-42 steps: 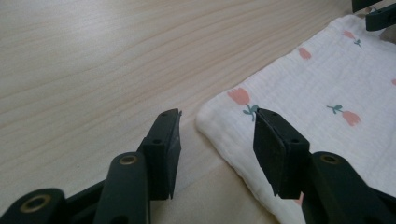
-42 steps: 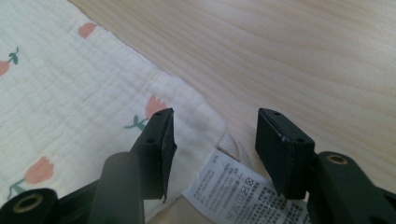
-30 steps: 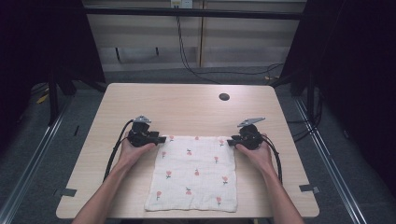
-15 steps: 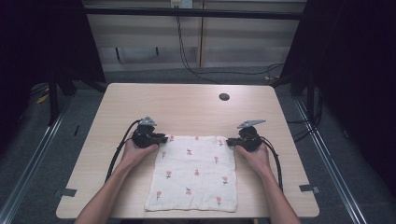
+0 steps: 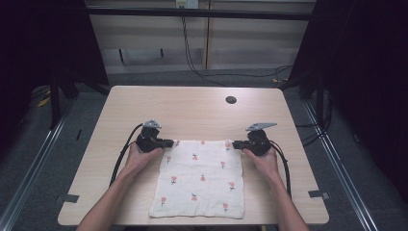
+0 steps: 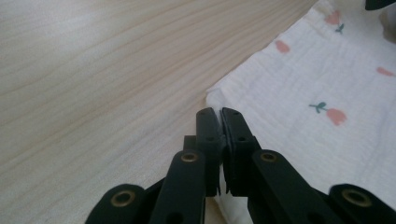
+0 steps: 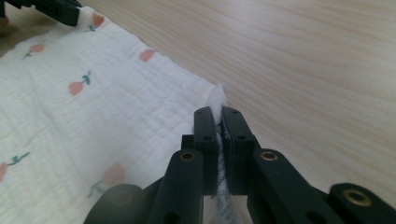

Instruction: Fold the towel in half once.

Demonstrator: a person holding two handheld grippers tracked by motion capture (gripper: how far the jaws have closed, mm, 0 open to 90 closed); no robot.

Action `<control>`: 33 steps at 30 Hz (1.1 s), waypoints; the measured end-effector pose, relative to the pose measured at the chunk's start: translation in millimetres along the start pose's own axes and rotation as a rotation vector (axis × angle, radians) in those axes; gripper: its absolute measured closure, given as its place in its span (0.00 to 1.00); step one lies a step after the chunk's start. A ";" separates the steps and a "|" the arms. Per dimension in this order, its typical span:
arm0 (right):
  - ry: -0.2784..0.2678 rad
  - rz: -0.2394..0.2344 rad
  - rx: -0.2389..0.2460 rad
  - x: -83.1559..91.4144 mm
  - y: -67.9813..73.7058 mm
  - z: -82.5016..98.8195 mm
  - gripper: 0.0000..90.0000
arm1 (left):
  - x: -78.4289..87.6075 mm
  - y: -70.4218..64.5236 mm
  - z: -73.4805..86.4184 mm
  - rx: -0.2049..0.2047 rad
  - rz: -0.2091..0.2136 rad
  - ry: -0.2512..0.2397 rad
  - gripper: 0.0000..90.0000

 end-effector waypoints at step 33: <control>-0.174 -0.011 -0.020 34.9 3.0 -39.0 0.96 | 47.4 -13.5 -30.6 0.059 0.032 -0.192 0.96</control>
Point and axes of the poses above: each handheld gripper's, and its own axes: x roughly backward along the jaws, z roughly out of its underside, y roughly to its left, the point moved 5 cm from there along -x, roughly forward along the jaws, and after that the axes turned 14 degrees about -y, right-handed, at the moved point
